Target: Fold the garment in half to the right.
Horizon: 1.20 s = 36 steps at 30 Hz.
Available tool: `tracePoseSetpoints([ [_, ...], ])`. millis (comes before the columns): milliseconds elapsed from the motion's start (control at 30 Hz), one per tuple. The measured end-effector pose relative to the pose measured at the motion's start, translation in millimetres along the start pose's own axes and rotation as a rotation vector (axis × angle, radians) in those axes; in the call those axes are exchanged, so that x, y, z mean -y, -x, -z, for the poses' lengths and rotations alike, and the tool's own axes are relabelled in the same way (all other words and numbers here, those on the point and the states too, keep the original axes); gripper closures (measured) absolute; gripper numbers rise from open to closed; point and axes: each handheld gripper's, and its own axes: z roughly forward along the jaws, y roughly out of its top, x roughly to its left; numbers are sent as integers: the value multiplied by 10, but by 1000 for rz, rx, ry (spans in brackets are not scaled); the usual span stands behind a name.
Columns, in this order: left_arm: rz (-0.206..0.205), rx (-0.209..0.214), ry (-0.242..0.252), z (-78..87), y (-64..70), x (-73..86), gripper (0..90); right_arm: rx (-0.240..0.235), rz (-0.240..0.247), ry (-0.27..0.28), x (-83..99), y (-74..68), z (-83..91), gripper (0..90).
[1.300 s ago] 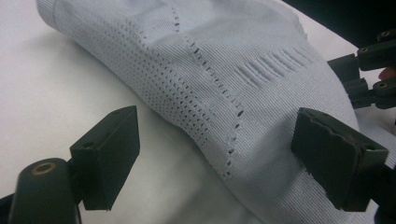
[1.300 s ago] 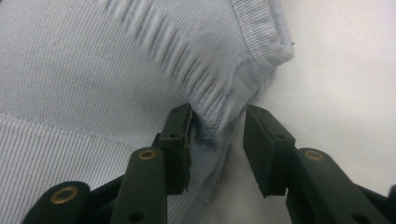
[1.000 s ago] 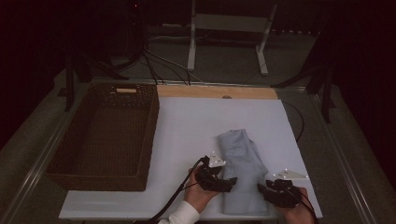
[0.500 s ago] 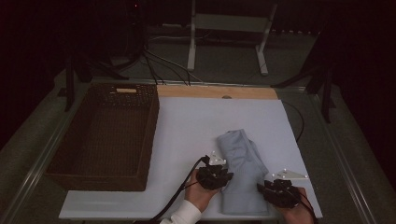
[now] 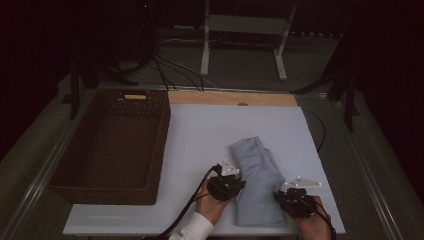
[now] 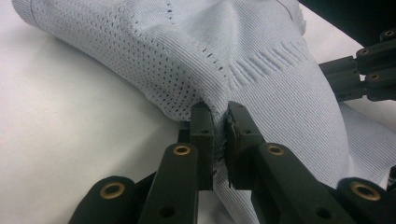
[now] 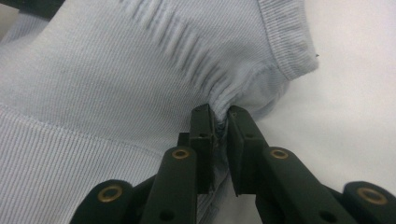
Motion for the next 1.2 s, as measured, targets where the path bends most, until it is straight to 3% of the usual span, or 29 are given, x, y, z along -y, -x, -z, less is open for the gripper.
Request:
tracePoseSetpoints([
  [533, 39, -85, 35, 293, -282, 74, 838, -49, 1, 46, -326, -165, -241, 807],
  [1067, 79, -166, 42, 643, -481, 276, 836, -113, 56, 70, -574, -473, -454, 825],
  [1200, 82, -160, 39, 671, -509, 305, 811, -120, 70, 68, -596, -528, -486, 825],
])
